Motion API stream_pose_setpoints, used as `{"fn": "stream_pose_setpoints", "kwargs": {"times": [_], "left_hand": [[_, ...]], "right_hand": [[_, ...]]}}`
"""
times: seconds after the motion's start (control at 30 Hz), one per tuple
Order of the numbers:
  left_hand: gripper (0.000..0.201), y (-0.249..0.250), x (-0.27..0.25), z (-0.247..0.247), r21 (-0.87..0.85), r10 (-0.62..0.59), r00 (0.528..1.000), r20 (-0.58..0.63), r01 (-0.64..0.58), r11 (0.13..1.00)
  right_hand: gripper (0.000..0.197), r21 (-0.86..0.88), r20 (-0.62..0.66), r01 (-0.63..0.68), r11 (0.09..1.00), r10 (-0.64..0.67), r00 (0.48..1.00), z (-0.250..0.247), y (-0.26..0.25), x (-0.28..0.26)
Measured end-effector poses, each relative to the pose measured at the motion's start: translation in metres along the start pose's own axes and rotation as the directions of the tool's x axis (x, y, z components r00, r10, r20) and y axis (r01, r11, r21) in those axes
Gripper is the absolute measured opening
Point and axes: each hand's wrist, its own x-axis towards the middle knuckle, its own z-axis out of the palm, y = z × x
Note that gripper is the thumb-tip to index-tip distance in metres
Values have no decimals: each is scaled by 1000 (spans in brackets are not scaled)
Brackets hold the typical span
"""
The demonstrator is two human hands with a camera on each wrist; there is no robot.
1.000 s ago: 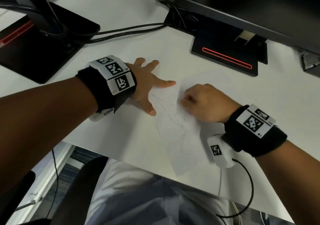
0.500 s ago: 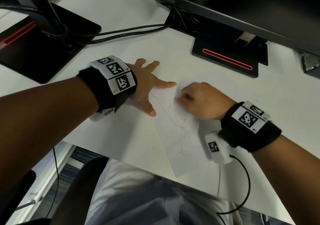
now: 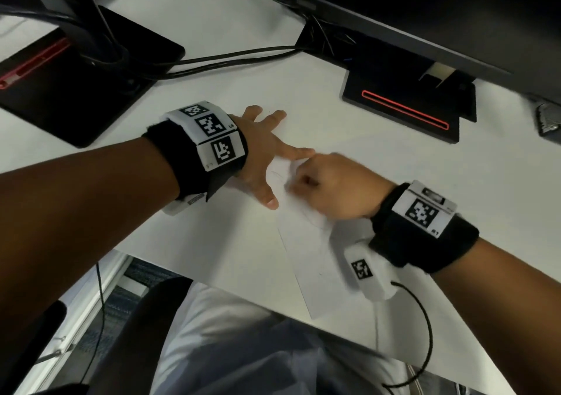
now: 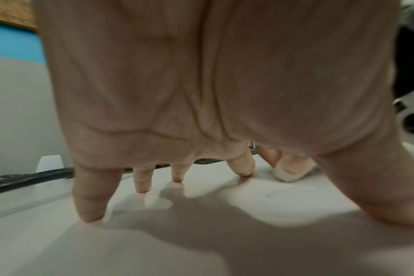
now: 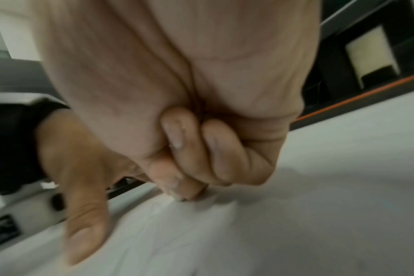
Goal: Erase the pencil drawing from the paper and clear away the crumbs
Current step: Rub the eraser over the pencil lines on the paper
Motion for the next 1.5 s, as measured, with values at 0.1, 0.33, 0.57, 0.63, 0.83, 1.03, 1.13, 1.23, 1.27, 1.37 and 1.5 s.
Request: {"fn": "stream_pose_setpoints", "kwargs": {"times": [0.1, 0.33, 0.57, 0.63, 0.83, 1.03, 1.13, 1.23, 1.27, 1.37, 1.5], "left_hand": [[107, 1, -1, -1, -8, -9, 1000, -10, 9, 1000], [105, 1, -2, -1, -9, -8, 1000, -21, 8, 1000], [106, 1, -2, 0, -9, -2, 1000, -16, 2, 1000], [106, 1, -4, -1, -11, -10, 1000, -12, 10, 1000], [107, 0, 0, 0, -7, 0, 1000, -16, 0, 1000], [112, -3, 0, 4, 14, 10, 999, -36, -10, 1000], [108, -2, -1, 3, 12, -9, 1000, -20, 9, 1000], [112, -5, 1, 5, 10, -1, 1000, -24, 1, 1000], [113, -5, 2, 6, 9, 6, 999, -35, -6, 1000], [109, -6, 1, 6, -8, 10, 1000, -22, -10, 1000], [109, -4, -1, 4, 17, -1, 999, -32, 1, 1000]], "right_hand": [[32, 28, -47, -44, 999, 45, 998, -8, 4, 4], [34, 24, -49, -30, 999, 31, 998, -8, 1, 7], [35, 18, -33, -29, 999, 29, 999, -4, -1, 11], [35, 18, -59, -52, 999, 53, 997, -6, -1, 13], [38, -5, -64, -17, 1000, 17, 998, -6, -6, 13], [36, 21, -25, 39, 999, -39, 999, 5, -14, 13], [39, 66, -96, -83, 994, 89, 991, -5, -8, 17], [30, 85, -34, -25, 996, 28, 999, 1, -17, 15], [28, 93, -20, -14, 996, 16, 1000, 2, -20, 14], [38, 96, -87, -85, 992, 94, 992, -2, -14, 18], [34, 149, -72, -67, 987, 78, 994, 5, -24, 16]]}}
